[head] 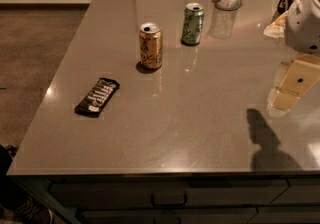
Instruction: Knock green can over
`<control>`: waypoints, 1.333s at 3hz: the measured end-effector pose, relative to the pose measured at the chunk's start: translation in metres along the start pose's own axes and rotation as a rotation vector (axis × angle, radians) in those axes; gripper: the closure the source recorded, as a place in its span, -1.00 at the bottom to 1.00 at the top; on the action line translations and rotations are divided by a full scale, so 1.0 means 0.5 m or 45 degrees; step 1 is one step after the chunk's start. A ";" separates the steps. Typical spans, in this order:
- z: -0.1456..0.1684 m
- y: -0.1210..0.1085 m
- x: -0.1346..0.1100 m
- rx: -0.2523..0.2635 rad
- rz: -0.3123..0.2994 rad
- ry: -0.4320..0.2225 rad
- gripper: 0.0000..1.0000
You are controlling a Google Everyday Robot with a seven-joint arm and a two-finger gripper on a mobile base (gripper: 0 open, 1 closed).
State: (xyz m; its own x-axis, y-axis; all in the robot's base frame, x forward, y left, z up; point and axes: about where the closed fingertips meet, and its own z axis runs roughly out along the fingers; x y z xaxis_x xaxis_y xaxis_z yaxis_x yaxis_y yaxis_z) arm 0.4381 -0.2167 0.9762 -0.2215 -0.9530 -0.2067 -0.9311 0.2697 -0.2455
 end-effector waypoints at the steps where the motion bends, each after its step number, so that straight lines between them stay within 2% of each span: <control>1: 0.000 0.000 0.000 0.000 0.000 0.000 -1.00; 2: -0.007 -0.013 -0.005 -0.013 0.015 -0.033 -1.00; 4: 0.024 -0.123 -0.084 0.006 0.149 -0.196 -1.00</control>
Offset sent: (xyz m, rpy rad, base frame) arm 0.0127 -0.0021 0.0092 0.0776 0.0379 -0.0055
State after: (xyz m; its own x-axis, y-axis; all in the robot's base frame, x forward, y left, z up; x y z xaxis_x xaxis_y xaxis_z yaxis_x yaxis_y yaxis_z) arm 0.5084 -0.1917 0.9885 -0.2811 -0.8827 -0.3766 -0.9002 0.3785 -0.2153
